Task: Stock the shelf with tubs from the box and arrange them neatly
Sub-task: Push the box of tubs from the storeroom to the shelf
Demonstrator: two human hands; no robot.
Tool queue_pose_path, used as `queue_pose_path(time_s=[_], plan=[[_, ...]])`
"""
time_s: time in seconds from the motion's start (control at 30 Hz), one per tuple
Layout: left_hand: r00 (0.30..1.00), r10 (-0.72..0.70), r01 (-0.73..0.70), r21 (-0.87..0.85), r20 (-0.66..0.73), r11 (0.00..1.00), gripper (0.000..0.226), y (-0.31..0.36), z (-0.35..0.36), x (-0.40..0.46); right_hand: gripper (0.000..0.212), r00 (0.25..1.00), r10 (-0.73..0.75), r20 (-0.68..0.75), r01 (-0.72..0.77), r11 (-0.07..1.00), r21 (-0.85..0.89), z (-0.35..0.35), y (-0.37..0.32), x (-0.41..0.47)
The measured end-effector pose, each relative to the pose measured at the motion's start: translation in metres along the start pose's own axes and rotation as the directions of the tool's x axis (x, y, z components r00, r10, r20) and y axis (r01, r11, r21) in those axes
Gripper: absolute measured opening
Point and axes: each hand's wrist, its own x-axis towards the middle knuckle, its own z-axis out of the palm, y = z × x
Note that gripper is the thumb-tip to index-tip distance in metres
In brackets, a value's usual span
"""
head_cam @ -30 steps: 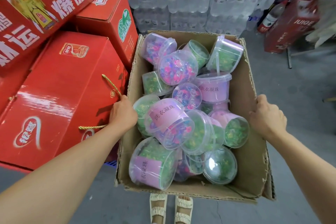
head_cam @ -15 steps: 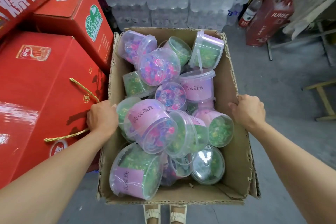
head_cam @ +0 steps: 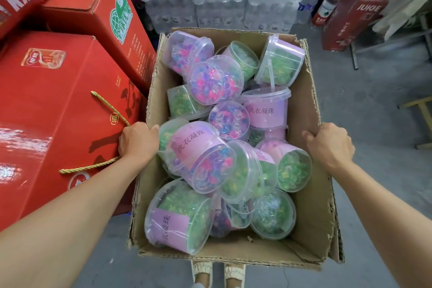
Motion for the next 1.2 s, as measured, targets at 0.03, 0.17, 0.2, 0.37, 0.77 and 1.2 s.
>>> queue_pose_path(time_s=[0.03,0.17,0.2,0.37,0.77,1.2], plan=[[1.0,0.005,-0.005,0.015,-0.007,1.0,0.042,0.0,0.0,-0.001,0.032,1.0,0.001,-0.012,-0.001,1.0,-0.012,0.001,-0.001,0.0],[0.999,0.023,-0.02,0.062,-0.046,0.998,0.04,0.002,-0.002,-0.005,0.034,0.999,-0.029,-0.043,0.027,0.999,-0.045,0.001,0.0,-0.001],[0.998,0.033,-0.029,0.072,-0.053,0.997,0.039,0.002,-0.002,-0.006,0.033,0.998,-0.044,-0.045,0.042,0.998,-0.041,0.001,0.002,-0.001],[0.992,0.099,-0.09,0.12,-0.079,0.989,0.037,0.004,-0.009,-0.011,0.027,0.991,-0.1,-0.088,0.102,0.995,0.02,-0.003,0.007,-0.002],[0.985,0.163,-0.156,0.121,-0.057,0.98,0.035,-0.009,-0.044,-0.079,0.026,0.98,-0.137,-0.142,0.148,0.987,0.063,-0.049,0.038,-0.053],[0.962,0.27,-0.267,0.072,-0.047,0.961,0.033,-0.066,-0.124,-0.164,0.023,0.979,-0.038,-0.199,0.055,0.996,0.077,-0.106,0.064,-0.201]])
